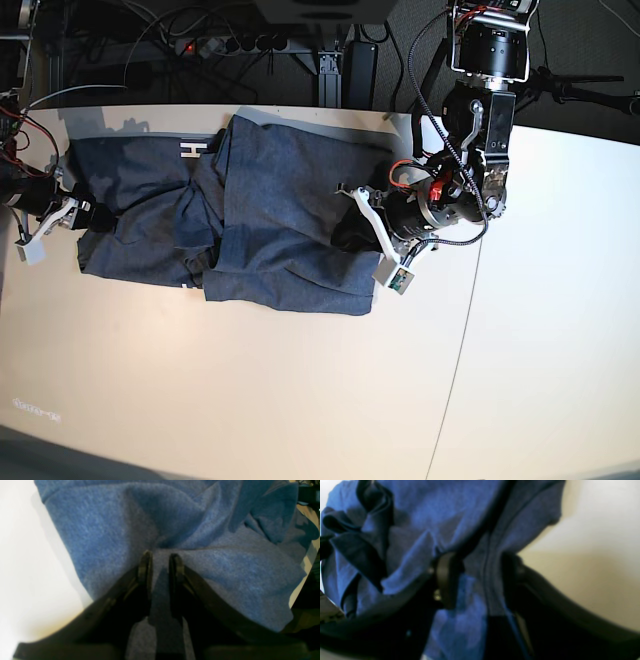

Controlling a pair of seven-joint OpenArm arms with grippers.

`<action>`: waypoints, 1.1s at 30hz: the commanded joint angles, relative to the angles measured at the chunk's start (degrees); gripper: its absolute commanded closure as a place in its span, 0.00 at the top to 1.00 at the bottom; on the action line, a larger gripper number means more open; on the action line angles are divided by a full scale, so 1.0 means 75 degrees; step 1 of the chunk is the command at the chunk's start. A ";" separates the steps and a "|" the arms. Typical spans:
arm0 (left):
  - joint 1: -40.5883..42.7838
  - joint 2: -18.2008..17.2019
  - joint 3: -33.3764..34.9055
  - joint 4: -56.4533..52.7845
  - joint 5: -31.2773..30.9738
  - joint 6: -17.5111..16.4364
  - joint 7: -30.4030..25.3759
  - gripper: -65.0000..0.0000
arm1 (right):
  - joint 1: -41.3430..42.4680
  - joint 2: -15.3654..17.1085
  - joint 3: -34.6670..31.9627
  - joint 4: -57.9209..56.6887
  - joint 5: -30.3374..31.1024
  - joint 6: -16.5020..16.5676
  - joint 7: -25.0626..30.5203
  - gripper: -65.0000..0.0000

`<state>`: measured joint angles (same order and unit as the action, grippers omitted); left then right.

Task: Fold the T-shirt properly
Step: 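Release the right gripper and move it to the shirt's end, then pull the shirt ends apart with both grippers to flatten it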

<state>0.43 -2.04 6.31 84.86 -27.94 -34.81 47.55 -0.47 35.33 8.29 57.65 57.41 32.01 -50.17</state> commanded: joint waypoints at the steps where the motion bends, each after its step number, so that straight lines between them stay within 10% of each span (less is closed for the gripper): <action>1: -0.0085 0.0015 0.0006 0.0134 -0.0125 -0.0286 -0.0128 0.23 | -0.0152 -0.0052 -0.0125 -0.0082 -0.0828 0.0108 -0.0833 0.34; 7: -0.0050 0.0015 0.0006 0.0134 -0.0184 -0.0280 -0.0152 0.23 | -0.0154 -0.0047 -0.0122 -0.0082 -0.1658 0.0108 -0.0498 0.00; 33: -0.0329 -0.0469 -0.0793 0.0143 -0.0994 -0.0487 0.0446 0.23 | -0.0026 0.0140 -0.0114 0.2052 -0.1760 0.0108 0.0131 0.00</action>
<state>-0.95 -5.54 0.36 84.86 -34.50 -36.25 51.75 -0.99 35.48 7.44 72.51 44.40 33.58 -48.07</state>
